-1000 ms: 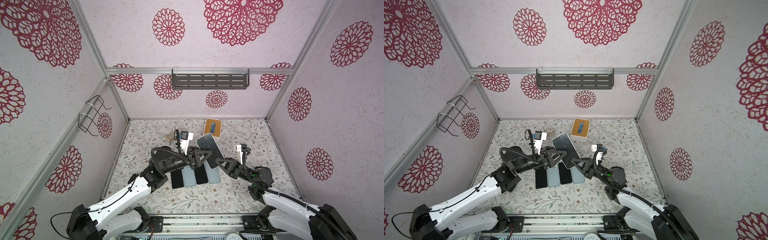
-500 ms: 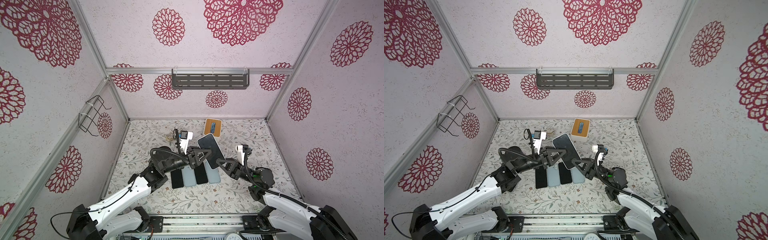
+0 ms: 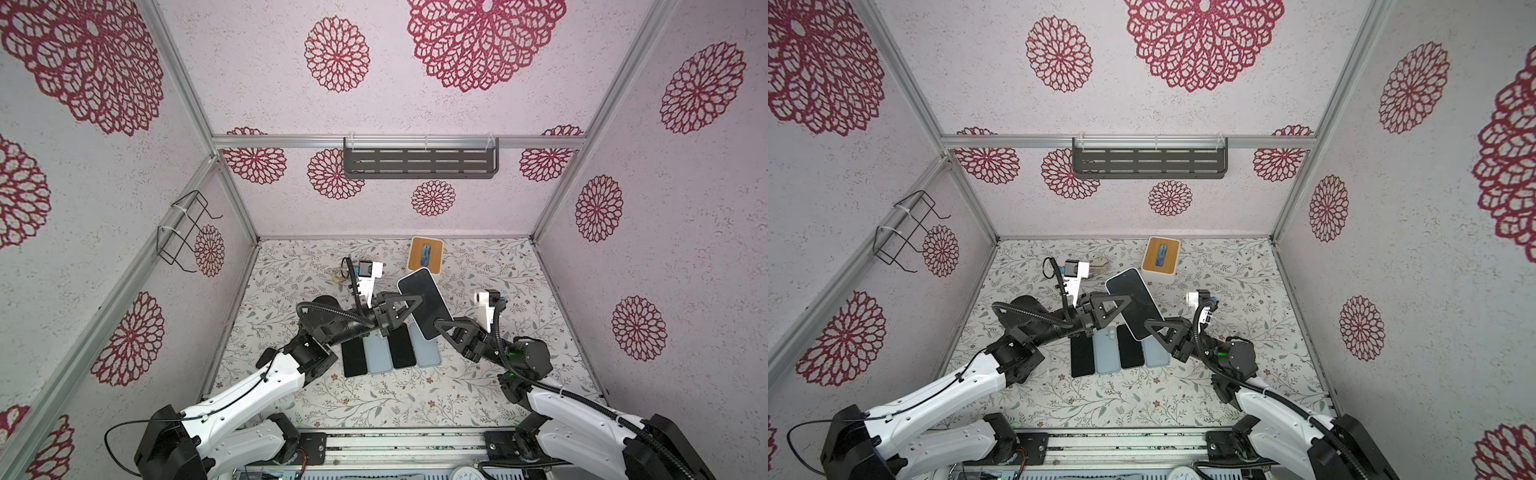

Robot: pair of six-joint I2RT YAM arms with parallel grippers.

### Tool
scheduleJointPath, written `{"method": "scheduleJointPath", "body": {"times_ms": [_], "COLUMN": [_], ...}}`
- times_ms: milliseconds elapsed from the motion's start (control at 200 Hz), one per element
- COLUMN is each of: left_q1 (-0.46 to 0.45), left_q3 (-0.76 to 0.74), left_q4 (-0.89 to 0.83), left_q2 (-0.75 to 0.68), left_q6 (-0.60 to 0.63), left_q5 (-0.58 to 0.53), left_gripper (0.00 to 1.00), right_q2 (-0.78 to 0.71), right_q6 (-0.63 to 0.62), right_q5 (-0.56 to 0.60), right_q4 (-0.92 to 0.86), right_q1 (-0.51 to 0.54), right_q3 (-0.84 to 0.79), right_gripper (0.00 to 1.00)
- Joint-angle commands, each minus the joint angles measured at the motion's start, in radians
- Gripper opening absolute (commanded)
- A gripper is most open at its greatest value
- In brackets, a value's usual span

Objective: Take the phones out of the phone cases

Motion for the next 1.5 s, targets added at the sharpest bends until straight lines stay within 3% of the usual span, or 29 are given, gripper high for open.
{"method": "scheduleJointPath", "body": {"times_ms": [0, 15, 40, 105, 140, 200, 270, 530, 826, 1036, 1496], "left_q1": [-0.003, -0.003, -0.004, -0.004, -0.004, -0.004, -0.005, -0.039, -0.101, -0.118, -0.124], "left_q3": [0.001, 0.001, -0.002, -0.012, -0.021, -0.038, -0.052, -0.098, -0.132, -0.145, -0.153], "left_q4": [0.121, 0.123, 0.125, 0.141, 0.157, 0.203, 0.266, 0.449, 0.354, 0.325, 0.349], "left_q2": [-0.011, -0.013, -0.017, -0.028, -0.033, -0.037, -0.029, 0.038, 0.026, 0.027, 0.032], "left_q6": [-0.007, -0.008, -0.010, -0.027, -0.043, -0.082, -0.140, -0.337, -0.408, -0.447, -0.455], "left_q5": [0.002, -0.002, -0.013, -0.053, -0.087, -0.150, -0.208, -0.435, -0.594, -0.634, -0.615], "left_gripper": [0.05, 0.04, 0.02, 0.00, 0.00, 0.00, 0.00, 0.00, 0.00, 0.00, 0.00], "right_q2": [-0.018, -0.021, -0.027, -0.045, -0.056, -0.076, -0.091, -0.031, 0.037, 0.069, 0.139], "right_q6": [-0.008, -0.009, -0.011, -0.016, -0.020, -0.034, -0.048, -0.090, -0.100, -0.100, -0.076], "right_q5": [0.023, 0.025, 0.029, 0.048, 0.065, 0.096, 0.129, 0.182, 0.184, 0.183, 0.172], "right_q4": [0.004, 0.004, 0.004, 0.005, 0.006, 0.002, -0.005, 0.065, 0.140, 0.144, 0.165], "right_q1": [-0.001, -0.001, 0.000, 0.002, 0.005, 0.012, 0.023, 0.091, 0.115, 0.117, 0.119], "right_q3": [-0.019, -0.021, -0.026, -0.044, -0.056, -0.071, -0.081, -0.066, -0.024, 0.008, 0.061], "right_gripper": [0.00, 0.00, 0.10, 0.44, 0.56, 0.69, 0.73, 0.74, 0.63, 0.58, 0.32]}}
